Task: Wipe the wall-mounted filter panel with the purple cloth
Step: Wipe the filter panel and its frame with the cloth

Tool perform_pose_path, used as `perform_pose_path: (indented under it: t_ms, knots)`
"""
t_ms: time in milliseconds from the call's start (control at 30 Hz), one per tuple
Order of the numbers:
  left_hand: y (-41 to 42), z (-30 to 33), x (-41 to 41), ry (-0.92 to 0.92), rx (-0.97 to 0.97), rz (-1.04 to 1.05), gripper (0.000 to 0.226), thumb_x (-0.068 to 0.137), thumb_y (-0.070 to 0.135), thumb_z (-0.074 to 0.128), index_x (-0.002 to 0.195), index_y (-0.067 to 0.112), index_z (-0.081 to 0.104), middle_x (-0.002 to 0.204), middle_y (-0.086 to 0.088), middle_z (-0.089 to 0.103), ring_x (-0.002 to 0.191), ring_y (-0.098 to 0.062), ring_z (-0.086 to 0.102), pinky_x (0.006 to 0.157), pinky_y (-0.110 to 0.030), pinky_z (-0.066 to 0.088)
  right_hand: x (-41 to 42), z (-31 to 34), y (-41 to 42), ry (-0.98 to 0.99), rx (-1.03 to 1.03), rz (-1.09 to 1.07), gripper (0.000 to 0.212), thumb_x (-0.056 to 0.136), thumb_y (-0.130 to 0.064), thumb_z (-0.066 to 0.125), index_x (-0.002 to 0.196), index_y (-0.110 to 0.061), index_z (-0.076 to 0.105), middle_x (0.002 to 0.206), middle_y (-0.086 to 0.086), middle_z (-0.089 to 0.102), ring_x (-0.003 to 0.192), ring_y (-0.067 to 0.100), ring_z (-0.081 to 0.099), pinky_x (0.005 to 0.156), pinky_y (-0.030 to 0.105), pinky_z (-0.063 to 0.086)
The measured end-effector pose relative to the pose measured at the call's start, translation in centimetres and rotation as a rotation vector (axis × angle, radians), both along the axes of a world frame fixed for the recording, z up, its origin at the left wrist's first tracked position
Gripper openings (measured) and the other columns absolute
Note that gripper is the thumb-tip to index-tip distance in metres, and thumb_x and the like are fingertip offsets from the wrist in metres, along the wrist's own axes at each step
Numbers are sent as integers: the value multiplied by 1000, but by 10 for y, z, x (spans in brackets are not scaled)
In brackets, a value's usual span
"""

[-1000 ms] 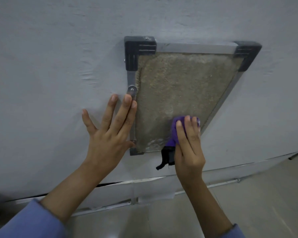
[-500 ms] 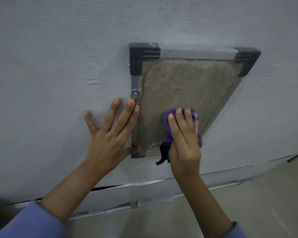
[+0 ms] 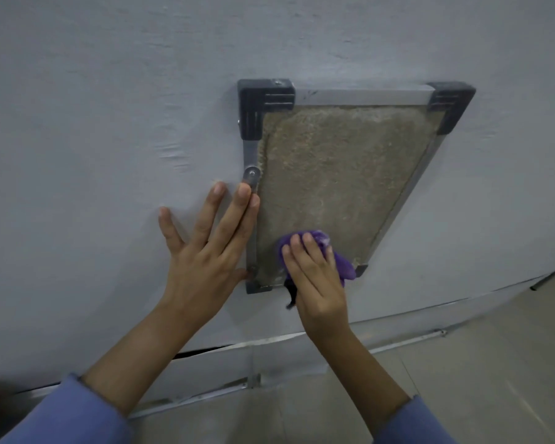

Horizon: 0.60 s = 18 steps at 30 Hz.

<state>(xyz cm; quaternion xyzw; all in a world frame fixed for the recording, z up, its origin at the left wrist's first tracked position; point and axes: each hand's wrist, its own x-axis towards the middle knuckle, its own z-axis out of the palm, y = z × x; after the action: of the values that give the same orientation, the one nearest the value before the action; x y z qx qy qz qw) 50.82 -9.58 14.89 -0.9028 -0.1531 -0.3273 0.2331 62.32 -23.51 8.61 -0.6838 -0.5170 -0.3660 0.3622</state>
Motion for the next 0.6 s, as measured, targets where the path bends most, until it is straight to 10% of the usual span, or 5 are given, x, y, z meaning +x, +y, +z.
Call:
perform_pose_path:
  t_ms: [600]
  knots:
    - [5,-46,0,-7,129,30,116,71,59,68,152,9,1,159,-7,-15,145,-28,-13,106,-63,-14,-5,-41,-2,23,-64,-26,30,93,-3,51,123,-1,53,132,14,49,138,22,34,115,43,28]
